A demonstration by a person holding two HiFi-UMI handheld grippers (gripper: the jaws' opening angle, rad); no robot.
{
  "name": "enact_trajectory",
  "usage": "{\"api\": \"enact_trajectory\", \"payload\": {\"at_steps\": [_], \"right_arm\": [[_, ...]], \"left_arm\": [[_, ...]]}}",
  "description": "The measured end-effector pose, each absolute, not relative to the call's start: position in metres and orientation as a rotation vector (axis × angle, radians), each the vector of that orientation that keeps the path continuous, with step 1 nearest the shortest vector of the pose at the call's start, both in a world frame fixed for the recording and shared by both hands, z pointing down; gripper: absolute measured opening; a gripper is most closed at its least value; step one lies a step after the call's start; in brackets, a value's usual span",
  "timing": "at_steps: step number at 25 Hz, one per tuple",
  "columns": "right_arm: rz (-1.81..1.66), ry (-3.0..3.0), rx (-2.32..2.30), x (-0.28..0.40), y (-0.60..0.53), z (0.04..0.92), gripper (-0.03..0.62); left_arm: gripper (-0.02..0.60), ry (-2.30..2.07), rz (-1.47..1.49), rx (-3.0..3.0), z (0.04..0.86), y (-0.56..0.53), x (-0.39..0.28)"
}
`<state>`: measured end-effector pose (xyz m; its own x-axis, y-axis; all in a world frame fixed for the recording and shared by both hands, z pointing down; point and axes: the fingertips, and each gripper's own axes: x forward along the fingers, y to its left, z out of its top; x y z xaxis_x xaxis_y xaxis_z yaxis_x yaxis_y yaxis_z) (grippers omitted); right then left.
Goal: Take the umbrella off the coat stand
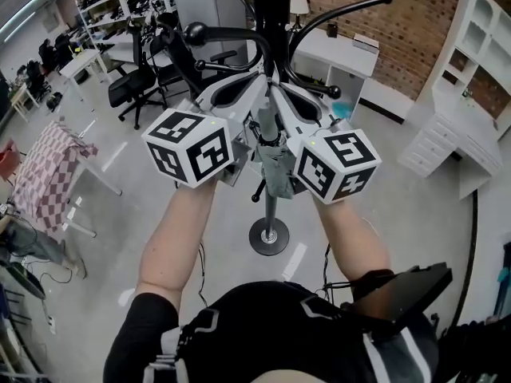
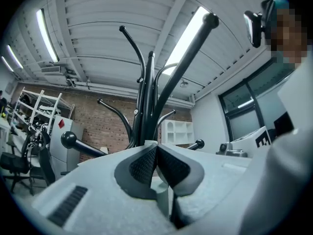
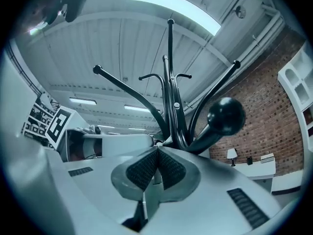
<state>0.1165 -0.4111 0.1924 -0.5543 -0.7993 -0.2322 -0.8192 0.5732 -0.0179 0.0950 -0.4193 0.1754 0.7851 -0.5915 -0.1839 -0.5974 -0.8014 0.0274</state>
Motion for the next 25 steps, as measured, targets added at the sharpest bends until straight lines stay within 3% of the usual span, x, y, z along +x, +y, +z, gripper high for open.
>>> {"api": "enact_trajectory", "payload": {"at_steps": [25], "right_arm": [[0.148,2.473,-1.445,0.111,-0.391,0.154,0.008]], "left_arm": [[0.014,0.831,0.367,-2.971,0.139,-0.396,0.082]]}}
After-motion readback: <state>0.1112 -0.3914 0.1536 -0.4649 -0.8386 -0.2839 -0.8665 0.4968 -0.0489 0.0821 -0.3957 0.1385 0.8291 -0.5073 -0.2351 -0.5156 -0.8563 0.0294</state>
